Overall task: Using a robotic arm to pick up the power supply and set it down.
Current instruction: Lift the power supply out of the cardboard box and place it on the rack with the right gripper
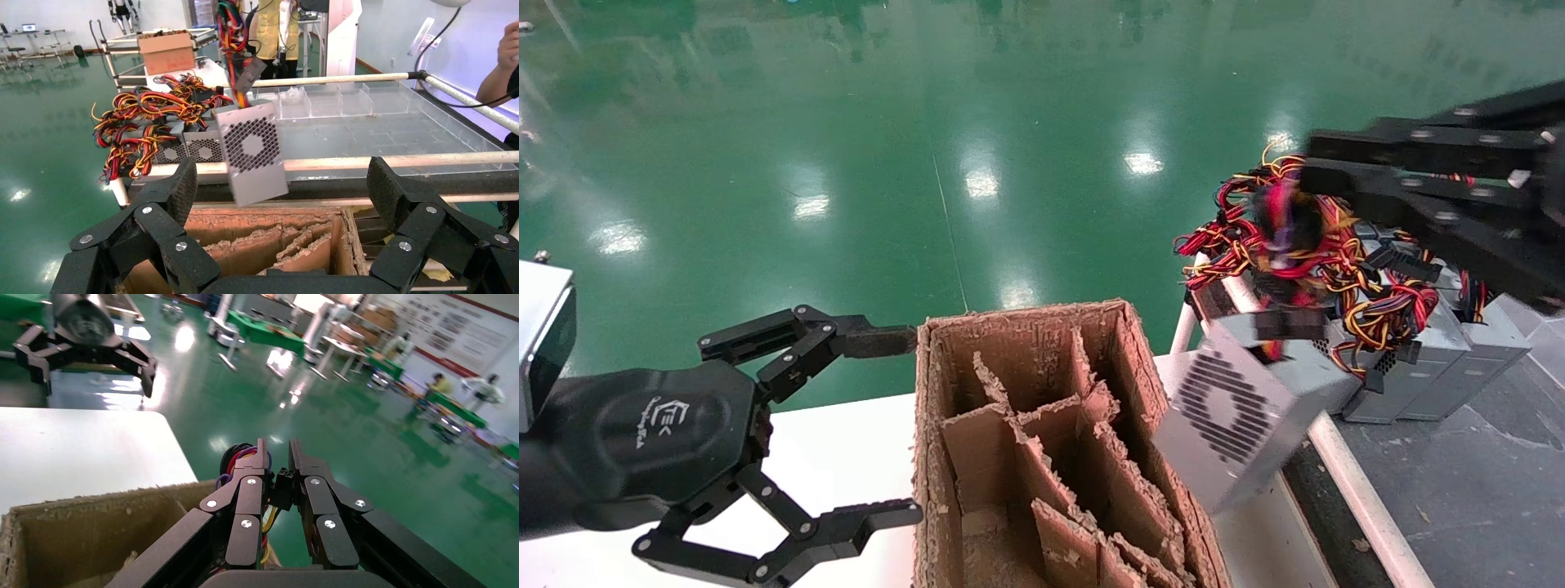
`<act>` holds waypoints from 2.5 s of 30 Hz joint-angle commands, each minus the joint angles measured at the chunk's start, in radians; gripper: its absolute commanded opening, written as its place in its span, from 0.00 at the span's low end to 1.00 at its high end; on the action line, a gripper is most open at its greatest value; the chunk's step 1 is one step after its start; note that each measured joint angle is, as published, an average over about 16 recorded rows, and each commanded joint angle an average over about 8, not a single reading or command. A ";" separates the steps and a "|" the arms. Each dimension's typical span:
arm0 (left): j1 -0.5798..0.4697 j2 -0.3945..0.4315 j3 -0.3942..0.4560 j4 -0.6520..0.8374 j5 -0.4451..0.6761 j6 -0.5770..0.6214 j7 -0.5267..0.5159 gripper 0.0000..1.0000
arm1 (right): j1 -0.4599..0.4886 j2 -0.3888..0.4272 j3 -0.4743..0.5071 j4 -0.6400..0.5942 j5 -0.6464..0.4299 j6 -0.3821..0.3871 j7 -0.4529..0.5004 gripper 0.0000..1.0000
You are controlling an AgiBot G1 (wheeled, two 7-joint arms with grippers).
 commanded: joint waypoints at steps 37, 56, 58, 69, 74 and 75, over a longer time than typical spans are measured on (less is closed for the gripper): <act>0.000 0.000 0.000 0.000 0.000 0.000 0.000 1.00 | -0.411 0.359 -0.113 -0.254 0.440 -0.022 -0.321 0.00; 0.000 0.000 0.001 0.000 0.000 0.000 0.000 1.00 | -0.305 0.207 -0.109 -0.393 0.236 -0.022 -0.241 0.00; 0.000 0.000 0.001 0.000 0.000 0.000 0.000 1.00 | -0.276 0.182 -0.111 -0.412 0.196 -0.029 -0.224 0.00; 0.000 0.000 0.001 0.000 -0.001 0.000 0.000 1.00 | -0.128 0.081 -0.127 -0.557 0.044 -0.116 -0.173 0.77; 0.000 0.000 0.001 0.000 -0.001 0.000 0.000 1.00 | -0.087 0.058 -0.136 -0.613 0.007 -0.149 -0.168 1.00; 0.000 0.000 0.001 0.000 -0.001 0.000 0.000 1.00 | -0.081 0.055 -0.137 -0.623 0.001 -0.154 -0.168 1.00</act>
